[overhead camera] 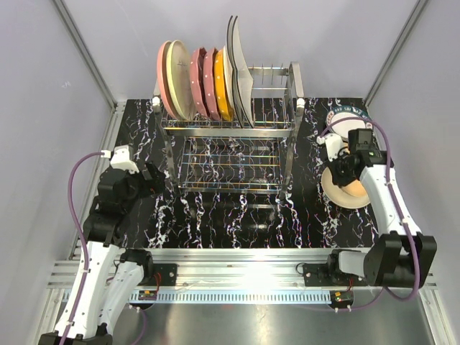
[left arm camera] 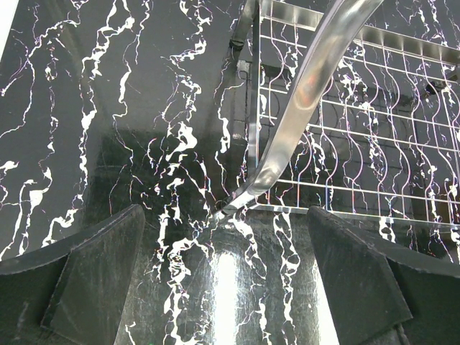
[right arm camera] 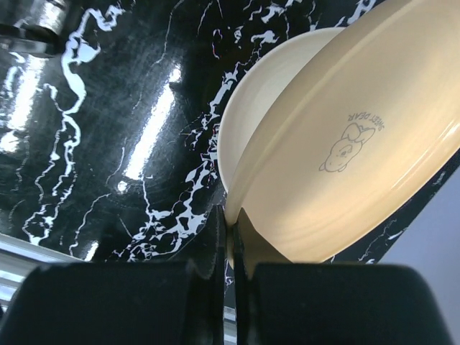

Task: Unload the plates from the dish rack
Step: Place the plate on the table

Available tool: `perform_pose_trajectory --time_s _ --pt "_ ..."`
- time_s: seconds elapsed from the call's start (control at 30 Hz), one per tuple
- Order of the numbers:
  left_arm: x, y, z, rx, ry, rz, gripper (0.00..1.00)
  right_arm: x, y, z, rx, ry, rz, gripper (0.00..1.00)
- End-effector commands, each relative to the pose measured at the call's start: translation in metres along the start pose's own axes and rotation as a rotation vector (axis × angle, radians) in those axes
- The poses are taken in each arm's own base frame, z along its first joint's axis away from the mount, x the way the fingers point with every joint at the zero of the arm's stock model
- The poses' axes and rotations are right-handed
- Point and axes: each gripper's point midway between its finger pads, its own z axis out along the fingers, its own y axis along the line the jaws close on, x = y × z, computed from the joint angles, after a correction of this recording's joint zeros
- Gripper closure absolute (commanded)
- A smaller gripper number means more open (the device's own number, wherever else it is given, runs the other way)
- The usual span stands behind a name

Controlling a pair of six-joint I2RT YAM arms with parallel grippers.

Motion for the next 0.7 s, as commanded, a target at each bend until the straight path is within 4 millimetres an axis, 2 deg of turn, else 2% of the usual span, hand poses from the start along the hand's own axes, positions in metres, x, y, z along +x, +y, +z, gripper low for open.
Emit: perform_pose_trajectory --time_s 0.0,0.2,0.47,0.6,0.67 --pt "-0.011 -0.006 0.000 0.035 -0.045 0.015 0.01 -0.005 -0.021 0.016 0.073 -0.011 -0.050 1.00" --pt "-0.011 -0.006 0.000 0.036 -0.045 0.017 0.01 0.019 -0.027 0.047 0.080 0.105 -0.053 1.00" --pt "-0.011 -0.006 0.000 0.035 -0.045 0.015 0.01 0.040 -0.025 0.064 0.084 0.169 -0.064 0.98" --pt "-0.010 -0.006 0.001 0.034 -0.044 0.015 0.01 0.048 -0.025 0.068 0.087 0.197 -0.070 0.85" --pt "-0.011 -0.006 0.000 0.035 -0.045 0.015 0.01 0.049 -0.025 0.067 0.090 0.195 -0.070 0.75"
